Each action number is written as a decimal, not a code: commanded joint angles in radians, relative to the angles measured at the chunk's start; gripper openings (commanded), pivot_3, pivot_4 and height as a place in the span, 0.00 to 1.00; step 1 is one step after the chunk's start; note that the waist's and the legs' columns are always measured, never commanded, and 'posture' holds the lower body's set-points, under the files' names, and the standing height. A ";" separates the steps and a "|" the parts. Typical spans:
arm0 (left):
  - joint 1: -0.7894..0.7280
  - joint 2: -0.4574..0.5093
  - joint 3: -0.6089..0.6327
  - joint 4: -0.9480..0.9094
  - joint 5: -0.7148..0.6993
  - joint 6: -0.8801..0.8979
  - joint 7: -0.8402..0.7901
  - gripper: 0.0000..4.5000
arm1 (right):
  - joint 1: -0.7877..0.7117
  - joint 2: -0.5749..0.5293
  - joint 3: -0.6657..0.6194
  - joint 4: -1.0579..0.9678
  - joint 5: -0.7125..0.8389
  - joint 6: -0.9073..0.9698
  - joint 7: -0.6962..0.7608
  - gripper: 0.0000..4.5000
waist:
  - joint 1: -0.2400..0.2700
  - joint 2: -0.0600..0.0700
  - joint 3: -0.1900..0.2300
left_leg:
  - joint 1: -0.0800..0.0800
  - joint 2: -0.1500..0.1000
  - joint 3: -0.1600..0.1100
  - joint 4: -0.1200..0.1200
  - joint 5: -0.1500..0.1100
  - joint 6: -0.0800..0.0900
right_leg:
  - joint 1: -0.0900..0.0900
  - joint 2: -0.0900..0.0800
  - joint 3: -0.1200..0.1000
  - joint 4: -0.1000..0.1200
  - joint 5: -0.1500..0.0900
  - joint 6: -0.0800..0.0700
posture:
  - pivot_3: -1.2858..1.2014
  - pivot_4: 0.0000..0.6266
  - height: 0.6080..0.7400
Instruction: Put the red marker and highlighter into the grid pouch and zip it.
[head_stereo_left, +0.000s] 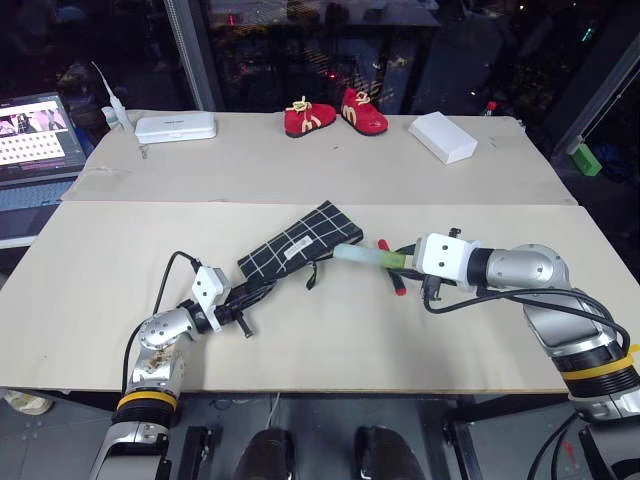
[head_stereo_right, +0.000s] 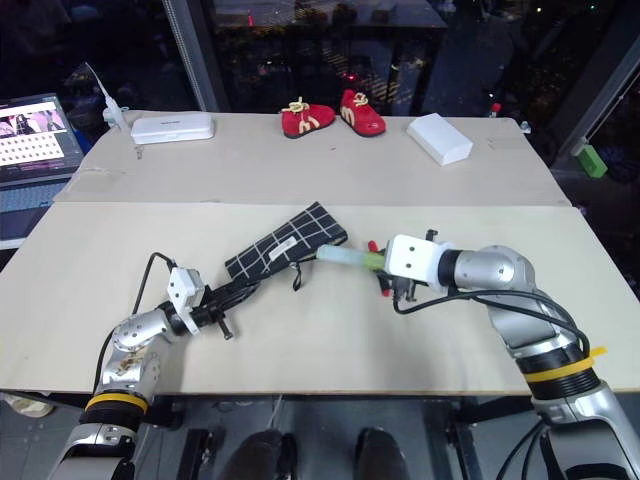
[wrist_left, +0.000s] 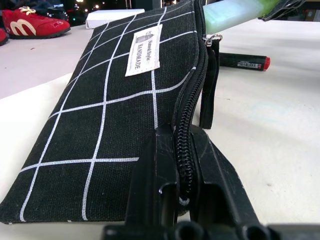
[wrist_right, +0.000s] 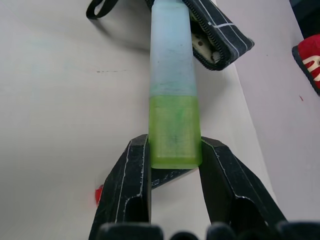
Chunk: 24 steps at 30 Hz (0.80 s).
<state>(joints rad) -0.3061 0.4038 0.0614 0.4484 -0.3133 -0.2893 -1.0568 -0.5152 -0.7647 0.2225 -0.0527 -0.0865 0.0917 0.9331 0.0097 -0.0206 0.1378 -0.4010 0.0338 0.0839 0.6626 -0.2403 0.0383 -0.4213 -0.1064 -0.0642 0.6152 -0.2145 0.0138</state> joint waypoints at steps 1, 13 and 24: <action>-0.010 0.007 -0.007 -0.015 0.001 -0.021 -0.020 0.00 | -0.052 0.013 0.012 0.018 -0.051 0.012 -0.018 0.22 | 0.000 0.000 0.000 | 0.000 0.000 0.000 0.000 0.000 0.000 | 0.000 0.000 0.000 0.000 0.000 0.000 | 0.52 0.24 1.00; -0.031 0.010 -0.021 -0.015 0.002 -0.005 -0.037 0.00 | -0.205 0.184 0.110 0.060 -0.148 0.102 -0.066 0.22 | -0.007 0.000 0.000 | -0.001 0.000 0.000 0.000 0.000 -0.001 | -0.001 0.000 -0.001 0.002 0.000 0.000 | 0.52 0.24 1.00; -0.029 0.005 -0.036 -0.048 -0.003 0.020 -0.039 0.00 | -0.196 0.266 0.216 0.067 -0.248 0.047 -0.092 0.22 | -0.015 0.000 0.000 | 0.000 0.000 0.001 0.000 0.001 -0.001 | -0.001 0.000 -0.001 0.003 0.000 0.000 | 0.52 0.24 1.00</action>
<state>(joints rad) -0.3210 0.4110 0.0313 0.4456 -0.3112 -0.2761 -1.0905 -0.6931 -0.5113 0.4380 0.0369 -0.3297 0.1634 0.8611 -0.0057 -0.0203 0.1377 -0.4014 0.0337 0.0844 0.6629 -0.2397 0.0374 -0.4227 -0.1064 -0.0648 0.6182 -0.2143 0.0135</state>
